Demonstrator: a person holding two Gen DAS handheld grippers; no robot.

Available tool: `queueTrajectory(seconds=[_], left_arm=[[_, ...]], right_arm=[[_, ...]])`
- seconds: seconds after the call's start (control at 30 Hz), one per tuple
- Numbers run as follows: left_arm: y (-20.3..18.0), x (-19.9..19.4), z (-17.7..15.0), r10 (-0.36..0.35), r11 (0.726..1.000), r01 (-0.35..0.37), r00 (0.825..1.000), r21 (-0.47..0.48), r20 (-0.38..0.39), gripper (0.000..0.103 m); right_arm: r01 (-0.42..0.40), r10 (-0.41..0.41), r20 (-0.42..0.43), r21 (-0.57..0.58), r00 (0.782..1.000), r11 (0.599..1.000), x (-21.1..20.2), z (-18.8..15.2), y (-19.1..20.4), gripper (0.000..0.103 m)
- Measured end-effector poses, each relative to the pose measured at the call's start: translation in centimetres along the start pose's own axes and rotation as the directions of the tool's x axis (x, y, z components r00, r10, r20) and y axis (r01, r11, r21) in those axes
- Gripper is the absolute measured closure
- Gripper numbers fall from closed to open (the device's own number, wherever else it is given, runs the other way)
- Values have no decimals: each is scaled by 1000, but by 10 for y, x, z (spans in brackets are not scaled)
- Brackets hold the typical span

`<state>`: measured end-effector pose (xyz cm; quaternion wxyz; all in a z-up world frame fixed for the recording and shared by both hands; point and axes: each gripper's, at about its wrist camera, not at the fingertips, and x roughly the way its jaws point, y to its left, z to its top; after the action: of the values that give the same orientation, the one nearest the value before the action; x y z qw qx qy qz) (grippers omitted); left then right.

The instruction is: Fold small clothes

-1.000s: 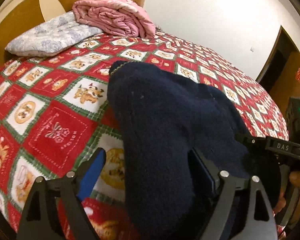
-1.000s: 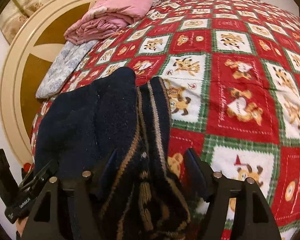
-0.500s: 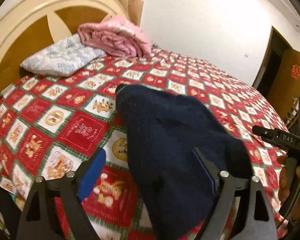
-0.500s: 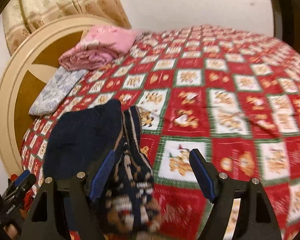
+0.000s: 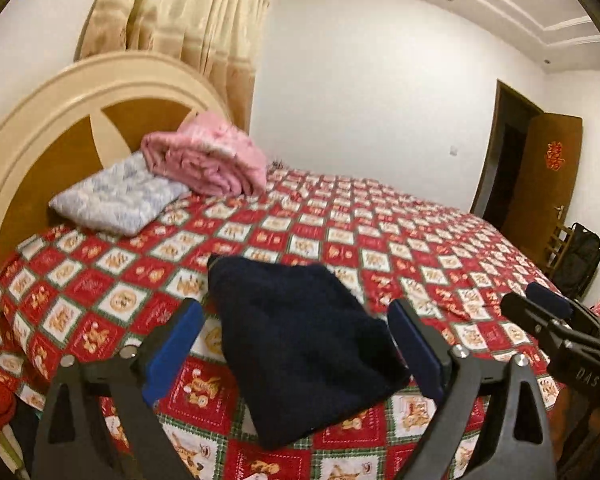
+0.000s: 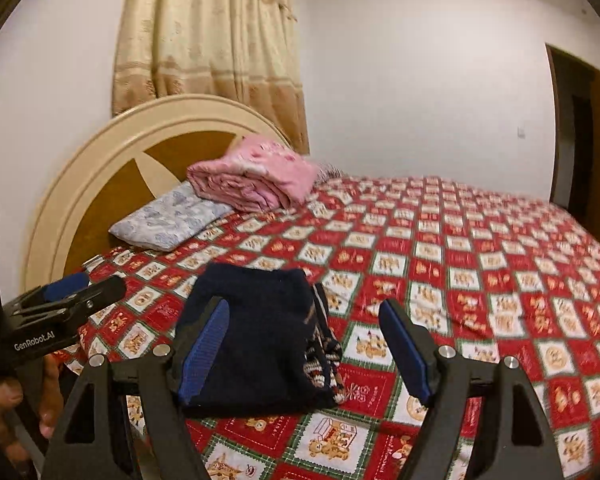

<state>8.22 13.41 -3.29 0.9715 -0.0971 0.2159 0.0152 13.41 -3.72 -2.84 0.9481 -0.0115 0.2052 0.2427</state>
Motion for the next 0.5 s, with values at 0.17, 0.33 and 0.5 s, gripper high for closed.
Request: queueTrajectory(seconds=[0.17,0.33,0.5], left_arm=[[-5,-11,5,7,1000,-8,999,23,36,6],[-6,-10,3,8,1000,-8,999,22,32,5],[-5,-10,2,16,1000,-17,1000,20,25,5]], right_arm=[[-12,11,28,15,1000,1000,-17,2,1,24],[-12,11,26,23,1000,1000,-20,0,1,24],[-18,17,22,29,1000,999,-18,-3,1,24]])
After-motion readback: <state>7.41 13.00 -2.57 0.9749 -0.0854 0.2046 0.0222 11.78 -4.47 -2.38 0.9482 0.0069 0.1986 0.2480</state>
